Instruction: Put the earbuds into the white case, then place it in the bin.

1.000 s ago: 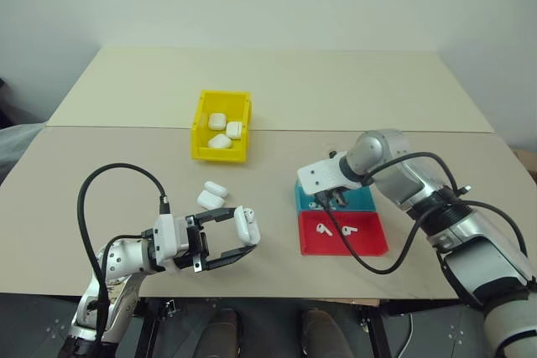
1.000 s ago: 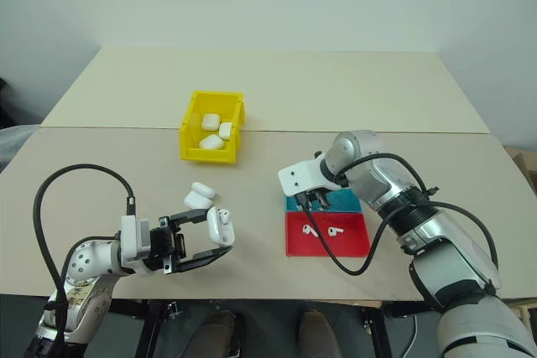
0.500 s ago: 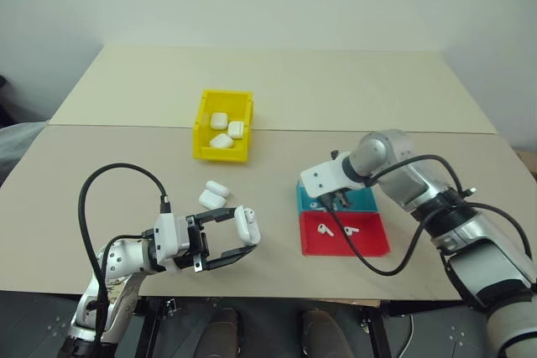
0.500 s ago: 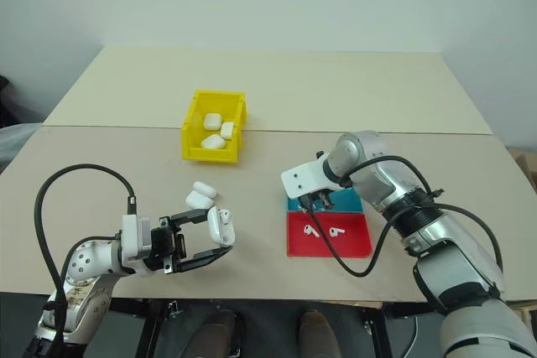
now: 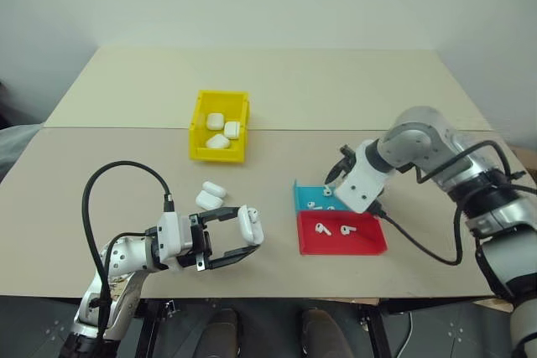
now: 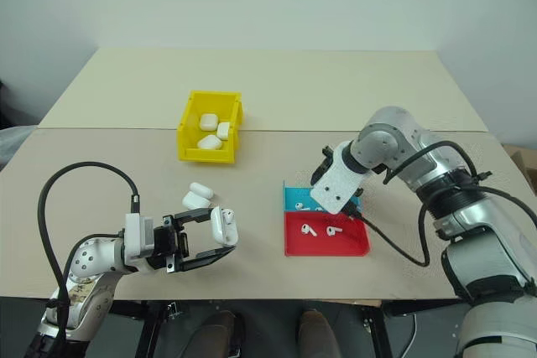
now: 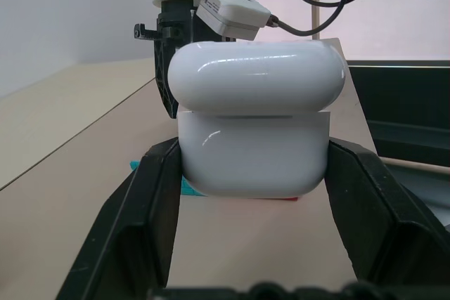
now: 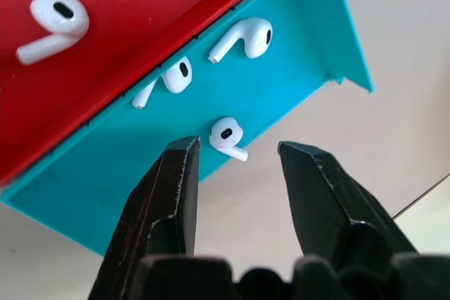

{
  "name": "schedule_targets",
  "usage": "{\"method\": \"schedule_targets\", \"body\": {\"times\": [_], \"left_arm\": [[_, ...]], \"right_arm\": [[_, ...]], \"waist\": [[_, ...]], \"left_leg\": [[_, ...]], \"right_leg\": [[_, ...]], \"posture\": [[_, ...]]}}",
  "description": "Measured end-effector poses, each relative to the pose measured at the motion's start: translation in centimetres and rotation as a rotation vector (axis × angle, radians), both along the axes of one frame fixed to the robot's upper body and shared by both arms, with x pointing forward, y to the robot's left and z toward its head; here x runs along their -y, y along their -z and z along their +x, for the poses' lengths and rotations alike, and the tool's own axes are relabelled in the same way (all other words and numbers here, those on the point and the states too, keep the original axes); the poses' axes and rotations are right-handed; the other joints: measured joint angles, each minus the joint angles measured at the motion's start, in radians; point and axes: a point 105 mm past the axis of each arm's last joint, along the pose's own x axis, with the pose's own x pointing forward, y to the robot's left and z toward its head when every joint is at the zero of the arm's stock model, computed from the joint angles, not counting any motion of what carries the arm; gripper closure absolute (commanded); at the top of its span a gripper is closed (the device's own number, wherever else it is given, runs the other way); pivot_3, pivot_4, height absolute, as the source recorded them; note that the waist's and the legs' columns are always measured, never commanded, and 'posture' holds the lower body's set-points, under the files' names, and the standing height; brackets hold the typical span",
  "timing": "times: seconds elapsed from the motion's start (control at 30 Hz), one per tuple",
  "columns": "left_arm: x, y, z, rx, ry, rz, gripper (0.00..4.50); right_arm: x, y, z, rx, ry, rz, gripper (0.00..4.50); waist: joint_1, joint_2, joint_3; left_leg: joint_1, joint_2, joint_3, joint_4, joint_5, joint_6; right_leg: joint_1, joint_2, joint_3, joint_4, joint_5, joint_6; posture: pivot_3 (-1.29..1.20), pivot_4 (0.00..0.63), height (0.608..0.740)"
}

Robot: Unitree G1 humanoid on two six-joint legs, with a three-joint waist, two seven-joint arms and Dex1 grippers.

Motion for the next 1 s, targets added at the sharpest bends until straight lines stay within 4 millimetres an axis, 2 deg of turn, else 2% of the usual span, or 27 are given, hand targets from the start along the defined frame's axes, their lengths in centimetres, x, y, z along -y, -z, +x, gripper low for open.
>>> {"method": "schedule_targets", "body": {"times": [0.13,0.2,0.3,0.53,1.0], "left_arm": [[0.0,0.1,0.0,-0.003,-0.003,0.0,1.73],[0.0,0.1,0.0,-0.003,-0.003,-0.001,1.73],[0.0,0.1,0.0,-0.005,-0.009,-0.003,1.73],[-0.1,0.4,-0.1,-0.019,-0.024,-0.008,1.73],[0.0,0.3,-0.5,-0.013,-0.031,-0.01,1.73]], "right_arm": [[-1.0,-0.2,0.3,0.041,-0.139,-0.075,2.32],[-1.5,0.5,0.3,0.044,-0.219,-0.124,2.32],[-1.2,1.5,0.3,0.031,-0.292,-0.207,2.32],[-0.9,1.4,1.3,0.068,-0.342,-0.261,2.32],[-1.2,3.1,1.7,0.06,-0.383,-0.257,2.32]], "waist": [[-0.001,0.0,0.0],[-0.002,0.0,0.0],[0.002,0.0,0.0],[0.0,0.0,0.0],[-0.006,0.0,0.0]], "left_leg": [[0.0,0.003,0.0,0.0,0.0,0.0],[0.0,0.004,0.001,0.0,0.0,0.0],[0.0,0.004,0.001,0.0,0.0,0.0],[0.001,0.005,0.001,-0.001,0.0,0.0],[0.004,0.007,0.002,-0.001,0.001,-0.002]], "right_leg": [[0.0,0.001,0.0,0.0,0.0,-0.001],[0.0,0.001,0.0,0.0,0.0,-0.001],[0.0,0.001,0.0,0.0,0.001,-0.001],[-0.001,0.002,0.0,0.001,0.0,-0.003],[-0.002,0.005,0.001,0.01,-0.002,-0.008]], "posture": [[0.0,0.15,0.74],[0.0,0.15,0.74],[0.0,0.15,0.74],[0.0,0.15,0.74],[0.0,0.15,0.74]]}}
